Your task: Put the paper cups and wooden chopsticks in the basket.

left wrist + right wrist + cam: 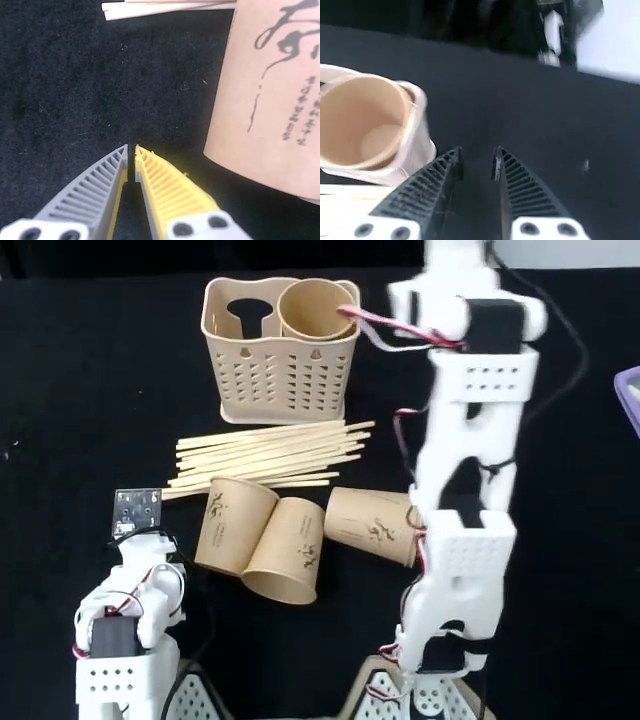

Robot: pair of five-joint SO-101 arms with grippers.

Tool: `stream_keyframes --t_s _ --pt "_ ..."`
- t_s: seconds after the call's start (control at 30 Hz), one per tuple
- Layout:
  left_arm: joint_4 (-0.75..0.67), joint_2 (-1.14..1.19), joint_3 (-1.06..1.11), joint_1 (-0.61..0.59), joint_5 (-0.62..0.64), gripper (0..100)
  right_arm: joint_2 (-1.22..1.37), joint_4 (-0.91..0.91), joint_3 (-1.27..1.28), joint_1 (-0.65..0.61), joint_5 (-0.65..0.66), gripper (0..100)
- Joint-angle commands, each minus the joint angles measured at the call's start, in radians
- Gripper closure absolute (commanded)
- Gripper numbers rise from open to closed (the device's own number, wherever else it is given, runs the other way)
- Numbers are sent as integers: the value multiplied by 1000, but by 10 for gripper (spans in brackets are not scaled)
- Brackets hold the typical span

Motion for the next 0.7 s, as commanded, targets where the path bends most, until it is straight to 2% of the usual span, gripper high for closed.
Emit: stream_keyframes --t_s 0.0,0.1,0.17,0.27,0.37,0.53,0.67 --pt "-2 -6 21 7 9 970 -21 51 8 49 2 895" --pt "-2 -6 21 -8 2 970 -90 49 74 98 3 894" --pt "-23 -8 5 -58 2 970 -168 49 159 123 5 894" --pt "-133 -6 -81 -173 9 970 -348 49 375 153 9 893" --pt "-241 -6 -148 -297 11 970 -596 46 656 155 54 893" --pt "-400 -6 -163 -392 11 970 -1033 -17 1191 117 175 893" --pt "-410 -6 -130 -367 5 970 -1348 -146 1707 118 344 877"
